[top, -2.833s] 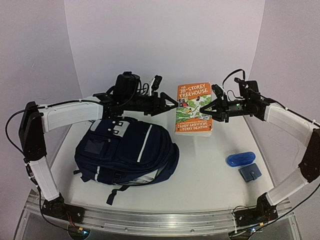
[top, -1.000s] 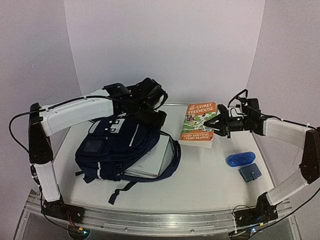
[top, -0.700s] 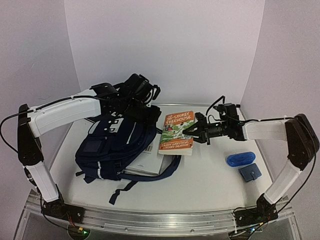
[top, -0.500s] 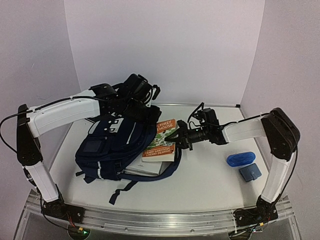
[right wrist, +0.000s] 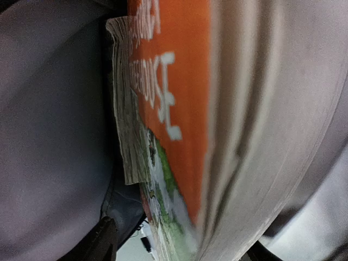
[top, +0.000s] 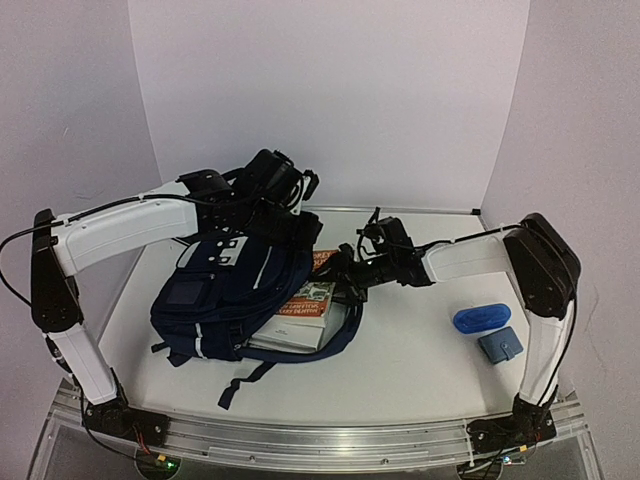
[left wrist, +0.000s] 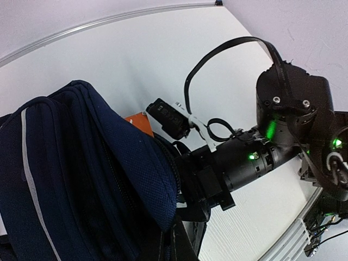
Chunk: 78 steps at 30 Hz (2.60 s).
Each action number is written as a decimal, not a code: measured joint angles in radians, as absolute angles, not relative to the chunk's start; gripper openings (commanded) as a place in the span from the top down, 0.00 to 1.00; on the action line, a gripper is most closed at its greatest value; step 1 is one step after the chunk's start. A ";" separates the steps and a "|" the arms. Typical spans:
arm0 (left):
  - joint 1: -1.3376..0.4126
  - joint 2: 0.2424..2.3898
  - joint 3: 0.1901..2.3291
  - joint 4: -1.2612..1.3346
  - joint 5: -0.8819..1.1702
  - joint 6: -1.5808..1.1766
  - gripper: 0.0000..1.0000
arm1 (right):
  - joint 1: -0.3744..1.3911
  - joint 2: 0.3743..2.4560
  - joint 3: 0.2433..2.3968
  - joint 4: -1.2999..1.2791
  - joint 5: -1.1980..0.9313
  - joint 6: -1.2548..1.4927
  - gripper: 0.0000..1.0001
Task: Pack the student bag
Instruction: Place the book in the student bag, then adjust the student bag at the center of the board.
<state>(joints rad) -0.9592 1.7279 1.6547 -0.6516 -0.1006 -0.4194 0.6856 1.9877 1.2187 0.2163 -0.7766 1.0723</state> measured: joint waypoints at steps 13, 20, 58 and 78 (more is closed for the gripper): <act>-0.959 1.727 1.642 -0.632 -0.099 -0.419 1.00 | 0.690 1.909 1.283 -0.013 -0.707 0.923 1.00; -0.959 1.725 1.625 -0.615 -0.099 -0.420 1.00 | 0.740 1.951 1.284 0.058 -0.722 0.998 0.55; -0.957 1.153 0.883 -0.536 -0.187 -0.961 0.09 | 0.573 2.175 1.748 -0.333 -0.754 0.350 0.09; -1.005 1.083 0.654 -0.577 -0.264 -1.340 0.14 | 0.544 2.059 1.491 -0.291 -0.783 0.278 1.00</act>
